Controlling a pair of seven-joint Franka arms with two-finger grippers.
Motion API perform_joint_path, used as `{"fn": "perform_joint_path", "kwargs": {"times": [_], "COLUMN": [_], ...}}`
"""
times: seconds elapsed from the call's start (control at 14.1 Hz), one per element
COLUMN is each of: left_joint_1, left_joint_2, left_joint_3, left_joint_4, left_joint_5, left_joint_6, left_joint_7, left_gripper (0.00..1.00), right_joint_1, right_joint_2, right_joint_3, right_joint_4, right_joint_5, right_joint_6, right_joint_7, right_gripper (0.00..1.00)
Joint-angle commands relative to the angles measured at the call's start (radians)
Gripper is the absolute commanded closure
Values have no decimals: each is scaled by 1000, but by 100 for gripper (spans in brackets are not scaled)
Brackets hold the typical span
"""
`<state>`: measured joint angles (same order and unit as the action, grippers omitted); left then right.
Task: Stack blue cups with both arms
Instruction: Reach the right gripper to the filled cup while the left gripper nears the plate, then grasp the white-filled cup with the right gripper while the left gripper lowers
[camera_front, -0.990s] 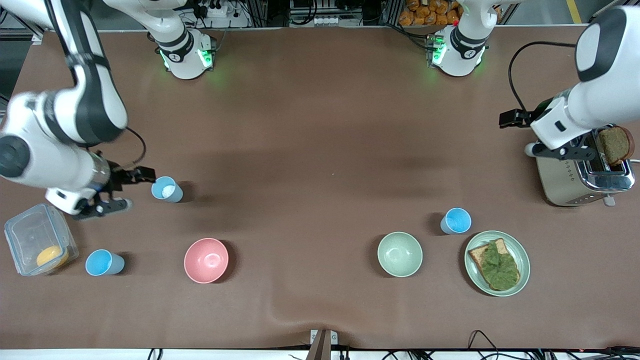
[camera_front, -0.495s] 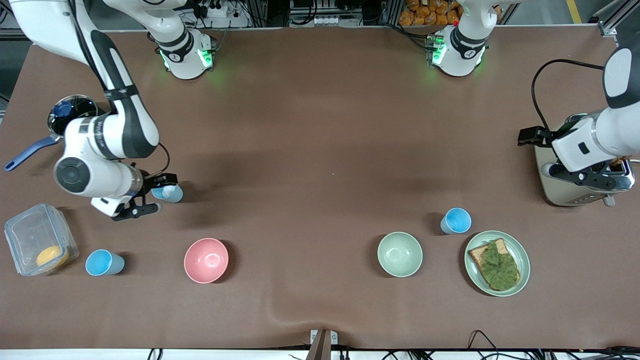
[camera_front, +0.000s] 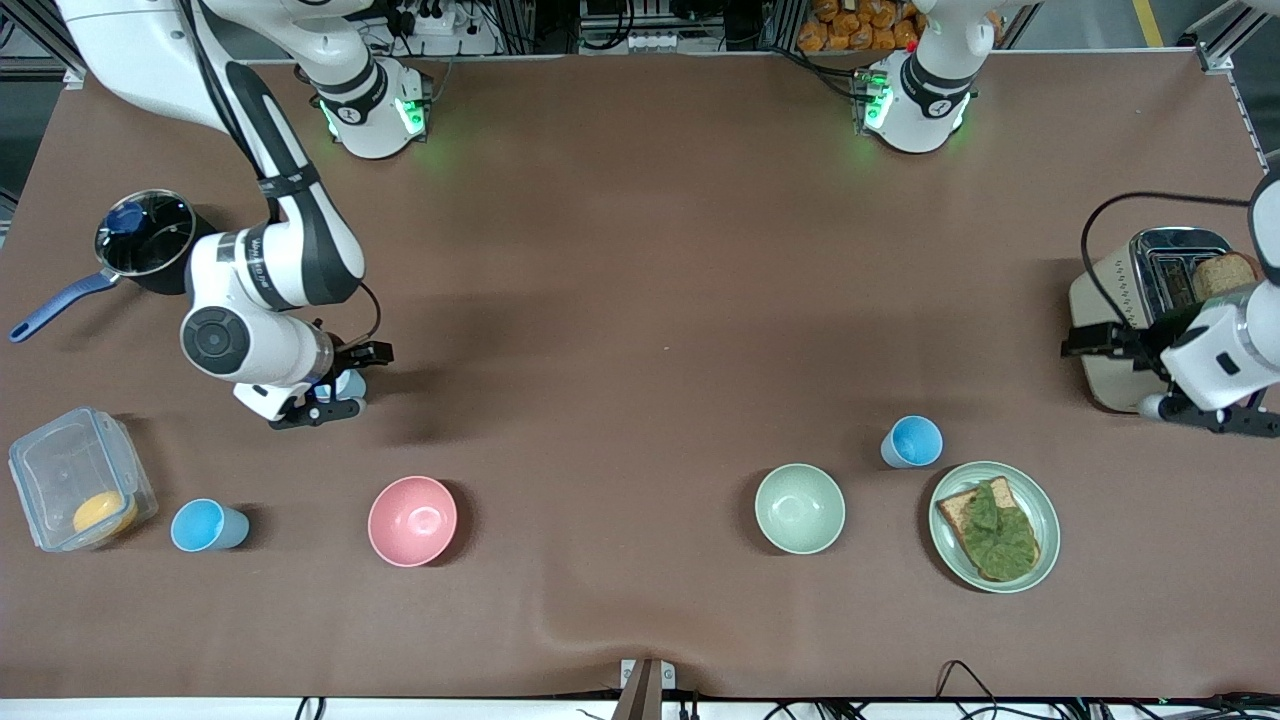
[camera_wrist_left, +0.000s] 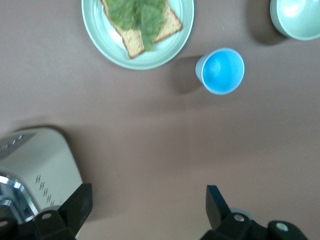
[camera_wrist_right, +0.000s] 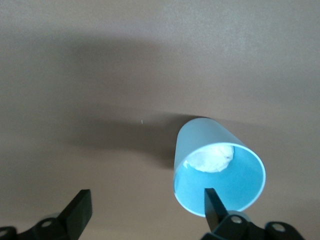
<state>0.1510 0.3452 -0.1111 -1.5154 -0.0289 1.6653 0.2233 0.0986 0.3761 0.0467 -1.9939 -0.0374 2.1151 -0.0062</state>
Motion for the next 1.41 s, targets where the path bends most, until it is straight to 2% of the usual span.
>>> {"fn": "perform_joint_path", "kwargs": {"times": [0.0,0.14,0.28,0.64,0.99,1.13,1.34], "left_joint_1": [-25,-31,-38,-44,-100,-155,-116], "left_joint_2": [66,96,116,184,265,300,302], "left_joint_3": [-7,-9,-10,-12,-12,-9,-9], "left_joint_4": [18,15,15,20,21,23,30], "left_joint_5": [-11,-10,-11,-22,-20,-13,-49], "left_joint_6": [40,69,94,198,281,329,330], "left_joint_7": [-21,-53,-100,-113,-175,-286,-349], "left_gripper": [0,0,0,0,0,0,0], "right_joint_1": [-10,-10,-4,23,99,180,347], "right_joint_2": [27,50,52,50,52,52,52], "right_joint_3": [-4,-5,-4,-4,1,2,2], "right_joint_4": [-13,-13,-9,73,271,296,317], "right_joint_5": [-56,-71,-72,-71,-61,-47,33], "right_joint_6": [43,45,42,-38,-246,-276,-273], "right_joint_7": [22,22,22,20,29,143,439], "right_gripper": [30,59,100,100,100,100,100]}}
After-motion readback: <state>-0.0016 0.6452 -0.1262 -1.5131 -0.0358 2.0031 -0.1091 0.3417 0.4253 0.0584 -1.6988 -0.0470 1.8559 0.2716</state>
